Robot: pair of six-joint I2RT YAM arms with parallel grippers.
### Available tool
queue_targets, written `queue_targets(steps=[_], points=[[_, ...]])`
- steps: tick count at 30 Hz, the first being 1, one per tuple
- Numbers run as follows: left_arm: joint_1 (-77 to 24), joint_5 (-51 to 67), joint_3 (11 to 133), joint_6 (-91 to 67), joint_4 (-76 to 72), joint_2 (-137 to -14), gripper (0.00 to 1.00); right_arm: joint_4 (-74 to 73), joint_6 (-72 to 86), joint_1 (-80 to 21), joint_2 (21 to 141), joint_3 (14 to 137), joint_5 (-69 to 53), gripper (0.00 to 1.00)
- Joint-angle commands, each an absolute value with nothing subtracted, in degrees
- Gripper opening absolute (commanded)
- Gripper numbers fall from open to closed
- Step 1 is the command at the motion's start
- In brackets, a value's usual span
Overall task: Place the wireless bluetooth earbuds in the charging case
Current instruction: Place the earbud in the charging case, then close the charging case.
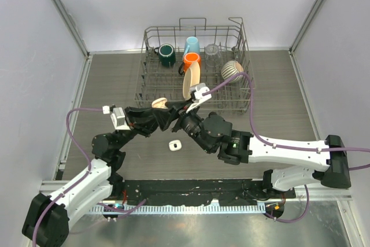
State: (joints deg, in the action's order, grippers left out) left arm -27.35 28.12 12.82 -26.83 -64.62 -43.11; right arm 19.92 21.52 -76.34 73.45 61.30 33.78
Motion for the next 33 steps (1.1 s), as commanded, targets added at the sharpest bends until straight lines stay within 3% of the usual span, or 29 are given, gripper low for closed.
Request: queue_targets(steps=[1, 9, 14, 18, 25, 33], points=[[-27.25, 28.39, 13.27, -27.07, -69.7, -42.28, 0.0, 20.3, 20.39, -76.03, 69.0, 64.34, 35.33, 0.65], [-27.25, 29.0, 13.1, -27.33, -68.65, -41.4, 0.0, 18.29, 19.78, -75.94, 66.09, 65.12, 38.74, 0.66], [-27.25, 29.97, 12.75, -27.16, -67.24, -40.78, 0.0, 1.26, 26.78, -71.65, 68.99, 73.89, 42.55, 0.69], [-27.25, 30.94, 12.57, -27.42, -66.97, -40.87, 0.0, -10.35, 34.35, -64.96, 70.84, 76.55, 35.78, 0.71], [-27.25, 33.75, 12.83, -27.77, -65.22, -40.17, 0.0, -12.48, 40.07, -55.73, 70.75, 74.79, 23.48, 0.77], [-27.25, 36.3, 13.01, -27.77, -63.9, -39.99, 0.0, -22.83, 40.7, -49.13, 77.25, 82.87, 9.68, 0.82]])
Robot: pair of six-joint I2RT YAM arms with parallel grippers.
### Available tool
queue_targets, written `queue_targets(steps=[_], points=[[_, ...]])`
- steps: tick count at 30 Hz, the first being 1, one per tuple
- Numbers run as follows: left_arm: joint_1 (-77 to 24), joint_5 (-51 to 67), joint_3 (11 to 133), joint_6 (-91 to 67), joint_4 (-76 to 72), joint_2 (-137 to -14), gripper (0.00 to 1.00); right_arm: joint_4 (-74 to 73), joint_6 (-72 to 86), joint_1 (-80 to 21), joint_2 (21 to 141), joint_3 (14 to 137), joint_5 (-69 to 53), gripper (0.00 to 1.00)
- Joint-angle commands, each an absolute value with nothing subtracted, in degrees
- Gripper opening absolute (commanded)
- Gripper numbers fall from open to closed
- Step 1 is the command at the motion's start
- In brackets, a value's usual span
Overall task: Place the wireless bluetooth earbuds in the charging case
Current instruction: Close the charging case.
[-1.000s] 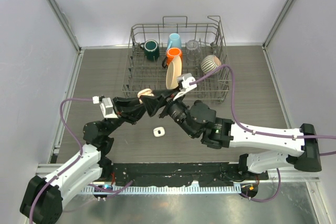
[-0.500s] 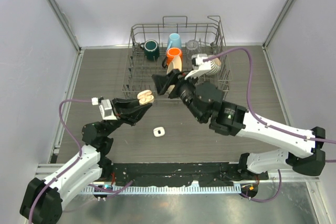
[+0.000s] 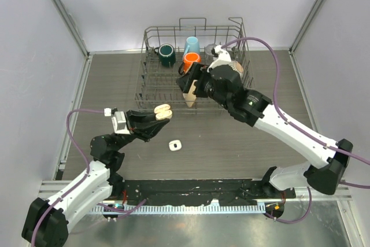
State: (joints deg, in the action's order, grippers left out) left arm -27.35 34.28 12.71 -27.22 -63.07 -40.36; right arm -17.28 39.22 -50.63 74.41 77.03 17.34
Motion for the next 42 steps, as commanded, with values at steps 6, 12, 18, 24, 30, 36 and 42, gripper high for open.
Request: queue_targets(steps=[6, 12, 18, 24, 30, 36, 42], points=[[-27.25, 38.32, 13.36, -27.95, -63.28, -40.43, 0.0, -24.7, 40.34, -49.04, 80.42, 85.52, 7.03, 0.83], [-27.25, 40.6, 13.45, -28.21, -62.58, -40.17, 0.0, -24.17, 39.64, -48.87, 80.42, 85.87, 6.42, 0.89], [-27.25, 42.18, 14.24, -28.48, -61.88, -41.04, 0.0, -22.24, 40.16, -48.95, 80.16, 85.34, 3.52, 0.9], [-27.25, 44.2, 16.08, -28.48, -61.96, -42.62, 0.0, -16.88, 41.3, -48.43, 76.55, 79.72, 1.16, 0.9], [-27.33, 45.17, 17.31, -29.18, -63.28, -44.91, 0.0, -16.79, 42.45, -47.55, 79.46, 80.08, -7.82, 0.9], [-27.33, 44.56, 17.31, -29.53, -63.63, -44.91, 0.0, -20.04, 39.39, -48.34, 79.45, 80.24, -5.19, 0.9], [-27.33, 44.39, 18.01, -29.53, -63.63, -45.7, 0.0, -26.36, 35.34, -49.48, 79.98, 82.97, -4.57, 0.9]])
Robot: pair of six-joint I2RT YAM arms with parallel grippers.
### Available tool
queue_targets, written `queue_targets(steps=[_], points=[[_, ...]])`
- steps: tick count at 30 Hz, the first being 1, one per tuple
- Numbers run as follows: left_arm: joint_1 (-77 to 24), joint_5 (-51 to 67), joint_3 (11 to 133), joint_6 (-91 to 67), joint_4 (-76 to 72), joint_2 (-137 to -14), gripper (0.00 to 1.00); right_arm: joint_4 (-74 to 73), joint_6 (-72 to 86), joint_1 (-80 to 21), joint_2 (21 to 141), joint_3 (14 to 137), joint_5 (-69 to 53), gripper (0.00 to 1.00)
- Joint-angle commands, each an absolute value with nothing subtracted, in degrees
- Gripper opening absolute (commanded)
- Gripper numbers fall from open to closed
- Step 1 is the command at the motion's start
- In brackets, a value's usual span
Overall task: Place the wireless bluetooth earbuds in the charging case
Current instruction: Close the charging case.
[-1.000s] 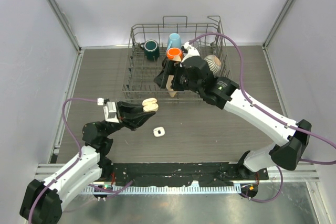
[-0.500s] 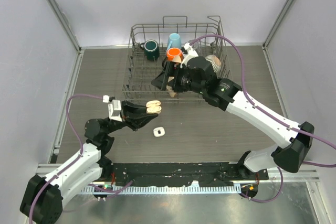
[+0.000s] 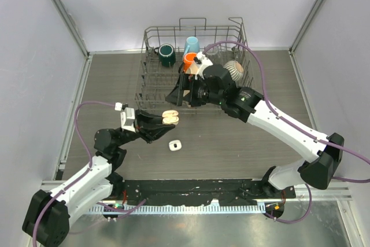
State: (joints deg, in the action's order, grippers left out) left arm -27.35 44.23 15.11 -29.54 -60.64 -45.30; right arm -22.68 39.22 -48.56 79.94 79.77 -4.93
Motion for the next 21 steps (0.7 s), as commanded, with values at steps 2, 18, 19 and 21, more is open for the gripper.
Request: queue_targets(steps=[2, 18, 19, 21], points=[[-27.33, 44.3, 18.1, -29.53, -63.63, -45.97, 0.0, -27.41, 33.84, -49.66, 79.37, 82.97, -5.18, 0.9], [-27.69, 41.58, 18.54, -31.02, -64.43, -48.95, 0.0, -29.79, 30.24, -49.48, 76.11, 81.04, -9.31, 0.9], [-27.69, 41.31, 18.63, -31.46, -64.34, -49.13, 0.0, -30.06, 29.8, -49.57, 76.29, 81.12, -10.45, 0.9], [-27.69, 41.13, 18.81, -31.99, -64.16, -49.57, 0.0, -32.33, 28.48, -49.66, 76.9, 81.65, -11.07, 0.9]])
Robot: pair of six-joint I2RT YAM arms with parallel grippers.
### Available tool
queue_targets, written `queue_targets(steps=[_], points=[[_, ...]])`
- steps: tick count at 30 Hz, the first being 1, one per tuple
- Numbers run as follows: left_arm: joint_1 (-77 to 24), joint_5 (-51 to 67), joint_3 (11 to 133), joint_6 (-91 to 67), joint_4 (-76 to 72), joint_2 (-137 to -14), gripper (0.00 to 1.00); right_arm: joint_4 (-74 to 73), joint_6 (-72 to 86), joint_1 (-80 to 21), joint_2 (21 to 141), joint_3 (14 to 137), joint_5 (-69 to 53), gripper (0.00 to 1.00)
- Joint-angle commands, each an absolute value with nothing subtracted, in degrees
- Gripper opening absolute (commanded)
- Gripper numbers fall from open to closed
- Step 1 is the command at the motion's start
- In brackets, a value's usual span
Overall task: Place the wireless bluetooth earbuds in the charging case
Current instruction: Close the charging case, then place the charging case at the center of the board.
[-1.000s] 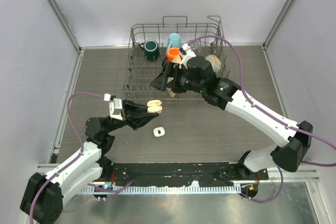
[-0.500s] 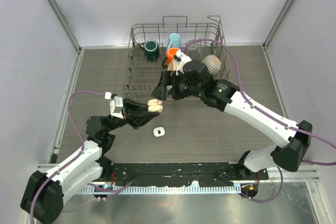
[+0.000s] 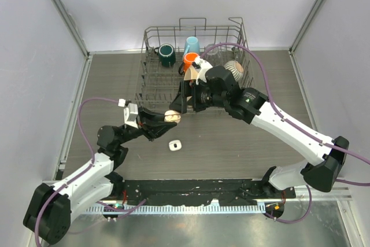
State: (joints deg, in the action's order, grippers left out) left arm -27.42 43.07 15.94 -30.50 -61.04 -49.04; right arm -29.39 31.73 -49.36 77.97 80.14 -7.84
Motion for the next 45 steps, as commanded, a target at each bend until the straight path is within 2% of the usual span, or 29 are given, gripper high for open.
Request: queue_targets(steps=[1, 4, 13, 16, 18, 20, 21, 24, 29, 34, 36, 39, 45], points=[[-27.77, 41.13, 18.72, -32.25, -64.07, -49.66, 0.0, -33.91, 26.56, -50.35, 77.34, 83.13, -10.47, 0.9], [-27.69, 40.43, 18.81, -33.31, -63.46, -49.83, 0.0, -39.28, 24.09, -51.76, 77.78, 84.64, -1.68, 0.9], [-27.69, 38.41, 19.51, -34.28, -59.15, -49.57, 0.0, -40.96, 22.68, -51.86, 76.64, 84.9, -0.54, 0.9], [-27.69, 37.45, 20.91, -36.11, -53.72, -49.22, 0.0, -41.4, 26.44, -51.94, 74.63, 84.38, 15.16, 0.9], [-29.7, 31.66, 23.28, -39.71, -45.24, -50.27, 0.0, -41.75, 30.84, -51.42, 73.05, 83.59, 24.12, 0.91], [-35.55, 33.03, 27.13, -35.97, -38.97, -52.55, 0.0, -40.7, 32.86, -50.45, 70.14, 81.57, 29.87, 0.93], [-38.47, 33.05, 28.2, -33.6, -32.58, -54.82, 0.0, -40.26, 34.7, -49.06, 69.27, 81.04, 30.4, 0.93], [-44.89, 29.9, 29.71, -30.93, -27.17, -58.08, 0.0, -39.55, 37.86, -47.64, 66.45, 79.37, 32.51, 0.93], [-46.67, 26.64, 26.19, -39.89, -30.32, -61.34, 0.01, -39.38, 42.62, -46.85, 60.14, 74.63, 39.28, 0.94], [-49.48, 15.22, 24.97, -44.46, -26.28, -65.38, 0.0, -38.32, 44.12, -45.88, 56.78, 71.19, 41.04, 0.94], [-49.57, 14.24, 23.91, -48.66, -29.52, -67.66, 0.0, -38.15, 44.47, -45.79, 56.17, 70.58, 41.4, 0.95], [-49.92, 13.8, 23.38, -52.63, -34.45, -73.38, 0.0, -37.88, 44.73, -45.7, 56.08, 70.14, 41.13, 0.95], [-51.42, 9.23, 27.42, -55.28, -32.08, -84.37, 0.0, -37.88, 45.26, -45.62, 55.64, 69.08, 40.6, 0.95]])
